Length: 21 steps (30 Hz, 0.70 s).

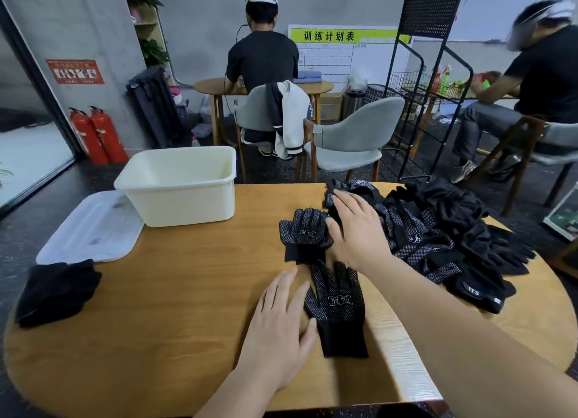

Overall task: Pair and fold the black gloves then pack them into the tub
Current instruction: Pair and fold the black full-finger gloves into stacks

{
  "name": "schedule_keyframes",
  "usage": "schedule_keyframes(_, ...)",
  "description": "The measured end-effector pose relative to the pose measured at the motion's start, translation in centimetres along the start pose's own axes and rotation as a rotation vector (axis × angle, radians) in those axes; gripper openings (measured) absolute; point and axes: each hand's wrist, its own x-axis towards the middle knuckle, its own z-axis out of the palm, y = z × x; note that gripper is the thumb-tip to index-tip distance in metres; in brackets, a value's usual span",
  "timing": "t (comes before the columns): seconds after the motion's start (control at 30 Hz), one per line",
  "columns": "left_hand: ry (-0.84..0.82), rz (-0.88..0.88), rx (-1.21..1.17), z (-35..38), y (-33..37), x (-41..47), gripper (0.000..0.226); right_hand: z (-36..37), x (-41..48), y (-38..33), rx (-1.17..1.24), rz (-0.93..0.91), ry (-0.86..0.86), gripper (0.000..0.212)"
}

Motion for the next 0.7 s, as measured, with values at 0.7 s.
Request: schedule_keyframes(0.7,0.167,-0.229,0.089,0.9,-0.6,-0.1,0.035,2.8,-16.1,-4.5,0.095,0.017,-0.061,0.032)
